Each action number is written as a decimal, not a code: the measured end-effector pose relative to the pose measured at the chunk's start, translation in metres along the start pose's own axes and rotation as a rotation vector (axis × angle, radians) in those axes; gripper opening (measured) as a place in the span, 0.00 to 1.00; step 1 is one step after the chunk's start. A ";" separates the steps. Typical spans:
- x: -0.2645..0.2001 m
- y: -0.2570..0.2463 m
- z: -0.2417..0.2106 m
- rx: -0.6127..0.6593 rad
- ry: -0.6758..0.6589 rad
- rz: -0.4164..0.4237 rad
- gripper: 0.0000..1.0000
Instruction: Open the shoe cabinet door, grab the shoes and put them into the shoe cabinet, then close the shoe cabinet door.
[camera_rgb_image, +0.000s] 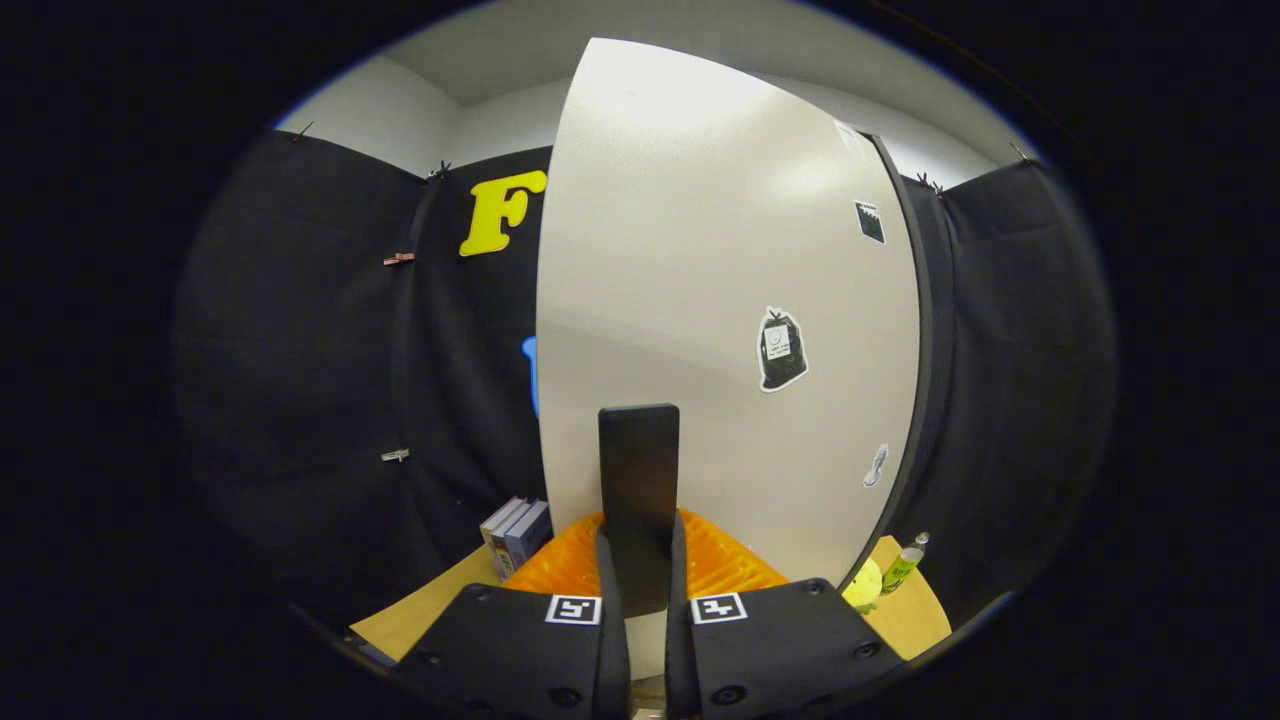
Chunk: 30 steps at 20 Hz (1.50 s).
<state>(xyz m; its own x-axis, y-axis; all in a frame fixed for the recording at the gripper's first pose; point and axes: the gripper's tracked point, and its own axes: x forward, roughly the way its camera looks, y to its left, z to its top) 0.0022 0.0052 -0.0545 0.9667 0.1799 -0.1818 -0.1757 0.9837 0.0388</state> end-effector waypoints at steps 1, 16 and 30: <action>-0.008 -0.005 0.000 0.002 0.001 0.005 0.18; -0.093 -0.097 -0.002 0.036 -0.014 -0.091 0.20; -0.160 -0.152 0.014 0.041 -0.105 -0.184 0.62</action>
<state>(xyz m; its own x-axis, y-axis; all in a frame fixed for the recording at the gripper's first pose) -0.1235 -0.1736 -0.0176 0.9962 -0.0062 -0.0864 0.0110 0.9984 0.0546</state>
